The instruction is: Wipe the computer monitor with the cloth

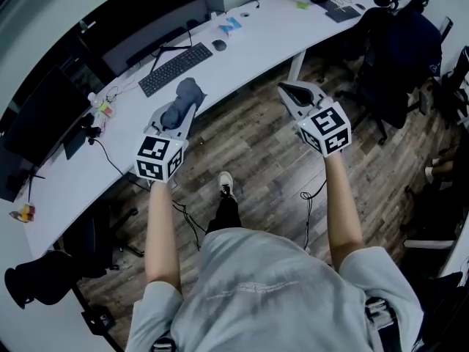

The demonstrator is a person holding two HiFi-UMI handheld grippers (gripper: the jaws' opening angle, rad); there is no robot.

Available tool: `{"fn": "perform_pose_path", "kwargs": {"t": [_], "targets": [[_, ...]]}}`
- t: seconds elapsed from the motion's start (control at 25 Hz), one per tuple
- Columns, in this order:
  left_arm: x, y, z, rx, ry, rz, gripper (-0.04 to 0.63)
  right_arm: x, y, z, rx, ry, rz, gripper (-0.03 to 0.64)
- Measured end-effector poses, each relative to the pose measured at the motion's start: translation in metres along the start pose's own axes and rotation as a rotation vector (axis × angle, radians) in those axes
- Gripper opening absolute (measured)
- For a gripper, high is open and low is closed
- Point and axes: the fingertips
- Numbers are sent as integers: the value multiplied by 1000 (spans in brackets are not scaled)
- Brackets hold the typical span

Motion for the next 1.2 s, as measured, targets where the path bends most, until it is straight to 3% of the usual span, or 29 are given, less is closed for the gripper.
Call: {"fn": "perform_pose_path", "kwargs": {"t": [0.72,0.88,1.04,1.2], "targets": [[-176,69,216,23,-22,-36,51,-227,17,-130,-88,-11,-7,2],[-211,81,248,-9,-56,-39,51,-266,23,-156,-105,-31,-29,2],[-238,83,269,17,-107,-18,49,-298,21,-169,-123,-34,-18,2],[-262,83,275,-28,-148,16,49,-320,16,-177,-138,-25,-11,2]]}}
Point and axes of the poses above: the fingertips, and each gripper's own axes: x backward along the fingers, z to its left, y out of its top, and after that the axes turned 13 degrees about x, right-handed
